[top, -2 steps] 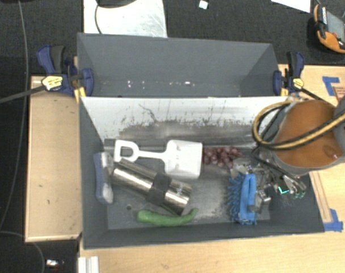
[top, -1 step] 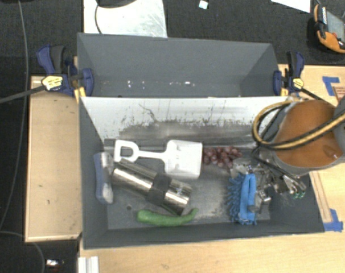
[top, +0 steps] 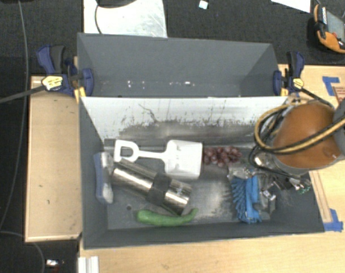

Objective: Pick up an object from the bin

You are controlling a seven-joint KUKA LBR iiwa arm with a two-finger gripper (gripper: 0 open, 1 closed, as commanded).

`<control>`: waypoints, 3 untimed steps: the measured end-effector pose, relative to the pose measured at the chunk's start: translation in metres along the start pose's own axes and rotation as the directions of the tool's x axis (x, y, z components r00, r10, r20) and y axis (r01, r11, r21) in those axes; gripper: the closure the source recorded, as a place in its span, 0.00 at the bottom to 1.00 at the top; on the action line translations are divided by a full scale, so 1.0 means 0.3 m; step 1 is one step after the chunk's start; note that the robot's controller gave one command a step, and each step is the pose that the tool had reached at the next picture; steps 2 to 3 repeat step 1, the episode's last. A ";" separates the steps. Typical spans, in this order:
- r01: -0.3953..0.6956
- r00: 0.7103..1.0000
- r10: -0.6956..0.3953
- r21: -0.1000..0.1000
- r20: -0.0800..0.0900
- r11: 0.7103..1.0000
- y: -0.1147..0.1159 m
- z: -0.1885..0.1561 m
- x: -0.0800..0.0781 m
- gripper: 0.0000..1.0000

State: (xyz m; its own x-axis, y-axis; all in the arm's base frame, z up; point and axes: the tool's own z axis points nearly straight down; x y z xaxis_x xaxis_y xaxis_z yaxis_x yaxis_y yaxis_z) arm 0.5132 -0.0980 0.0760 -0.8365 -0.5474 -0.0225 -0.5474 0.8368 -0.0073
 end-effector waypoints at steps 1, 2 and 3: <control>0.050 0.999 -0.050 0.001 0.000 0.999 0.014 0.016 0.019 1.00; 0.050 0.999 -0.050 0.001 0.000 0.999 0.014 0.016 0.019 1.00; 0.050 0.999 -0.050 0.001 0.000 0.999 0.014 0.016 0.019 1.00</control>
Offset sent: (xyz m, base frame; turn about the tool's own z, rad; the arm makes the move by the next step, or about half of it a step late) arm 0.0000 0.0000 0.0000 0.0000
